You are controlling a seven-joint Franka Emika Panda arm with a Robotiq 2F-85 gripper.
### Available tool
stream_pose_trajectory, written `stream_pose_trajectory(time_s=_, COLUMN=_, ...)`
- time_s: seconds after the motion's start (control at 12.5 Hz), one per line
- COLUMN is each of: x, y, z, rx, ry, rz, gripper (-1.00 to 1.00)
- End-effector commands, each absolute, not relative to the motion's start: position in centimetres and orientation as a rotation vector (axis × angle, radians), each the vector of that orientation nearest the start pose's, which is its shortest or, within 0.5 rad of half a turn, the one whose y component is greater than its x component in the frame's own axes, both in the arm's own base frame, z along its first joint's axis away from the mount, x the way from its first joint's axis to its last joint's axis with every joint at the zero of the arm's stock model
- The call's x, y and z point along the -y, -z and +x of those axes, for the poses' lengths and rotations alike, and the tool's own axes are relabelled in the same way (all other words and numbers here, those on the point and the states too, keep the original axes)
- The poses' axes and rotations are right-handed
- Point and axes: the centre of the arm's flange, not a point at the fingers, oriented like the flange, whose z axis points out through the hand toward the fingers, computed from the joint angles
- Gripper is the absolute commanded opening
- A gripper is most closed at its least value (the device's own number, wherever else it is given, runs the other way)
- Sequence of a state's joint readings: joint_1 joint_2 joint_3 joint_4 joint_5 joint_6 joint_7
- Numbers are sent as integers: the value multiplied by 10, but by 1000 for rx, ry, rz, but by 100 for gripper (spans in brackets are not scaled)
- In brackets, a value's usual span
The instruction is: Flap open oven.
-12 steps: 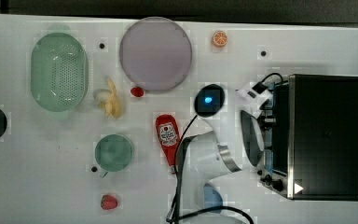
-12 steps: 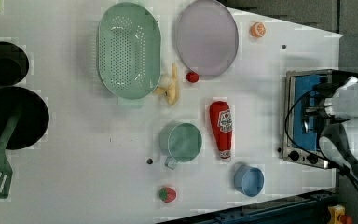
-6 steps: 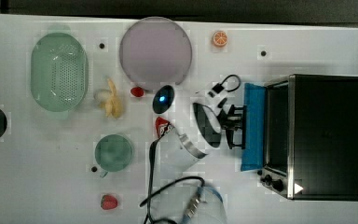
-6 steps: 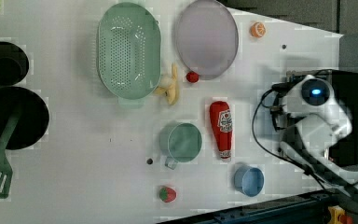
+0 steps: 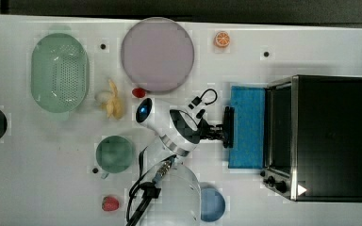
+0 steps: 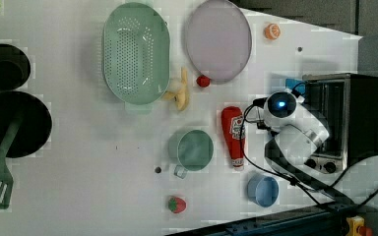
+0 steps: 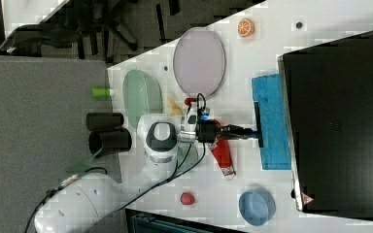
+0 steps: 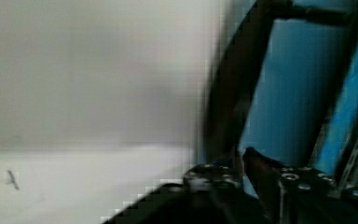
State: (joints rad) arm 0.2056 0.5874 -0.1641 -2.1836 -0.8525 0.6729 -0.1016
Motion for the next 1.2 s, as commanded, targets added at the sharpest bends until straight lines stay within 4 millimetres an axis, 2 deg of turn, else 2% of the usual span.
stream_pose_trajectory(time_s=0.08, x=12, y=-127, z=528, rx=90, ry=163, rz=2412, gripper=-65)
stream_pose_trajectory(time_s=0.32, x=10, y=-160, z=543, rx=241, ry=97, rz=2509, gripper=-65)
stream_pose_trajectory(time_s=0.56, x=2, y=-212, z=559, rx=555, ry=17, rz=2679, gripper=-65)
stream_pose_trajectory(time_s=0.8, x=1, y=-284, z=570, rx=1020, ry=-29, rz=2826, gripper=-65)
stream_pose_trajectory(time_s=0.96, x=0, y=-334, z=573, rx=1257, ry=-63, rz=2898, gripper=-65)
stream_pose_trajectory(time_s=1.2, x=5, y=-410, z=573, rx=1397, ry=-107, rz=2935, gripper=-65)
